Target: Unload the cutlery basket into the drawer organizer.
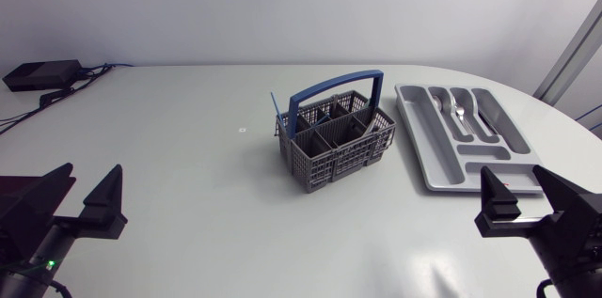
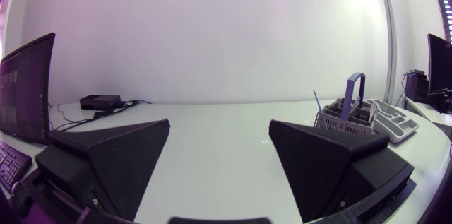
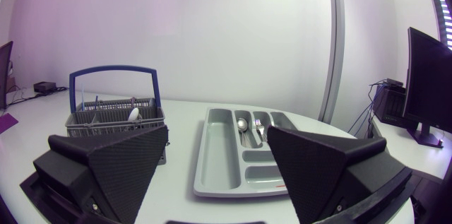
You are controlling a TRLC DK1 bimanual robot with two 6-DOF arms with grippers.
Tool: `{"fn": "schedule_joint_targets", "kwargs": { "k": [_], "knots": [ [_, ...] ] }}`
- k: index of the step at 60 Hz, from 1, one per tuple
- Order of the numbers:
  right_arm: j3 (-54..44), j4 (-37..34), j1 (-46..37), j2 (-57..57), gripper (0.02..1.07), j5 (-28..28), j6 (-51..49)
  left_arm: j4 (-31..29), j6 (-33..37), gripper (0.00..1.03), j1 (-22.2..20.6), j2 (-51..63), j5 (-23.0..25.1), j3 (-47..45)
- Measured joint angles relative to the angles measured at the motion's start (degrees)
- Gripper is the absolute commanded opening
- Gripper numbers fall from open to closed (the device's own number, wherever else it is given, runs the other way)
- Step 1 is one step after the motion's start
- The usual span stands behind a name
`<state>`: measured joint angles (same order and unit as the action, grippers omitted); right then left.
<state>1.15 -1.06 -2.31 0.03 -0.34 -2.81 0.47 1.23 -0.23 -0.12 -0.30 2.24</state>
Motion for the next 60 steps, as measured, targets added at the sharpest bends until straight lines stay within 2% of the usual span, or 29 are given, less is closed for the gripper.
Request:
{"fn": "schedule_joint_targets", "kwargs": {
  "k": [25, 38, 48, 60],
  "knots": [
    [0.0, 0.07, 0.52, -0.04, 1.03, 0.24, 0.04, -0.07, 0.0, 0.99, 0.17, 0.17, -0.02, 0.28],
    [1.7, 2.14, 2.95, 2.73, 1.03, 0.42, 0.04, 0.59, -2.43, 0.99, -0.22, 13.27, -0.07, 8.74],
    [4.98, 7.76, 4.96, 11.54, 1.02, 0.63, 0.02, 1.11, -5.75, 0.98, -5.73, 26.99, -1.75, 17.7],
    [10.99, 11.8, 6.73, 30.38, 1.02, 2.01, 0.04, -1.2, -9.2, 0.97, -13.42, 46.73, -3.3, 28.39]
  ]
}}
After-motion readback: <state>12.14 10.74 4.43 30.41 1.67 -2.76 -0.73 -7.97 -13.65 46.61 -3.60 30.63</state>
